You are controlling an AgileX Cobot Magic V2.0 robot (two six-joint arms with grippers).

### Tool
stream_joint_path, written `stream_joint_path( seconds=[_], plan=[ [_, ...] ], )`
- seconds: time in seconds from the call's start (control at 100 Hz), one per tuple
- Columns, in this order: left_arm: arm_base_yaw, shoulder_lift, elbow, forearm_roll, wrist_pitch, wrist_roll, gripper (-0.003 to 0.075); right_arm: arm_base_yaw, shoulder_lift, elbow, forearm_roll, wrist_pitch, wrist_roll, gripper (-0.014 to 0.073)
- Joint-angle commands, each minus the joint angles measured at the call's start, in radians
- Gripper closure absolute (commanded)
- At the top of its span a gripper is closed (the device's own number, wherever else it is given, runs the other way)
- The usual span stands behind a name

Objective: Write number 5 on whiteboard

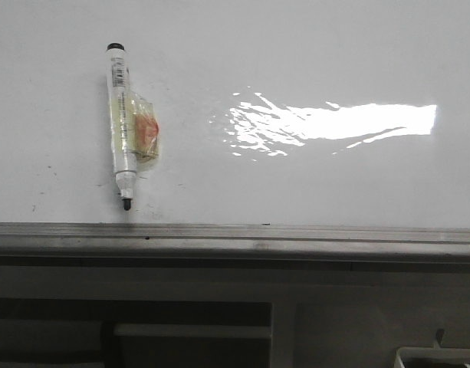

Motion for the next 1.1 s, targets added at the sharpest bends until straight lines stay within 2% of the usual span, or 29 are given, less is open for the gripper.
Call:
stream_joint_path(
  seconds=[0.0,0.11,0.18,0.31,0.39,0.45,0.51,0.58,0.65,0.75,0.8,0.94,1.09],
  plan=[
    [0.003,-0.026,0.014,-0.100,-0.040,-0.007,0.0741,0.002,-0.017,-0.003,0.042,-0.079,-0.005,0.0659],
    [0.003,-0.024,-0.021,-0.032,0.027,0.027,0.0741,0.002,-0.017,-0.069,-0.012,-0.004,-0.031,0.0659],
    [0.003,0.004,-0.062,0.068,0.080,0.027,0.0741,0.002,-0.015,-0.124,-0.076,0.084,-0.084,0.0659],
    [0.003,0.107,-0.128,0.135,0.111,0.031,0.0740,0.002,0.026,-0.215,-0.083,0.209,-0.179,0.0659],
    [0.003,0.192,-0.172,0.161,0.128,0.095,0.0724,0.002,0.063,-0.274,-0.083,0.287,-0.214,0.0654],
    [0.003,0.262,-0.215,0.160,0.146,0.137,0.0659,0.002,0.087,-0.308,-0.083,0.332,-0.263,0.0647],
    [0.003,0.321,-0.263,0.160,0.163,0.171,0.0540,0.002,0.116,-0.342,-0.083,0.364,-0.311,0.0610],
    [-0.006,0.385,-0.314,0.160,0.177,0.214,0.0387,0.002,0.146,-0.369,-0.083,0.377,-0.332,0.0524],
    [-0.030,0.431,-0.358,0.160,0.196,0.269,0.0304,0.002,0.177,-0.388,-0.079,0.382,-0.332,0.0400],
    [-0.077,0.490,-0.407,0.171,0.237,0.327,0.0332,0.002,0.209,-0.398,-0.061,0.393,-0.332,0.0272],
    [-0.121,0.517,-0.417,0.185,0.239,0.329,0.0358,0.002,0.220,-0.400,-0.050,0.397,-0.332,0.0239],
    [-0.244,0.603,-0.421,0.199,0.220,0.329,0.0365,0.002,0.225,-0.400,-0.041,0.397,-0.332,0.0228],
    [-0.319,0.715,-0.421,0.075,0.160,0.329,0.0365,0.002,0.225,-0.400,-0.041,0.406,-0.332,0.0228]
  ],
)
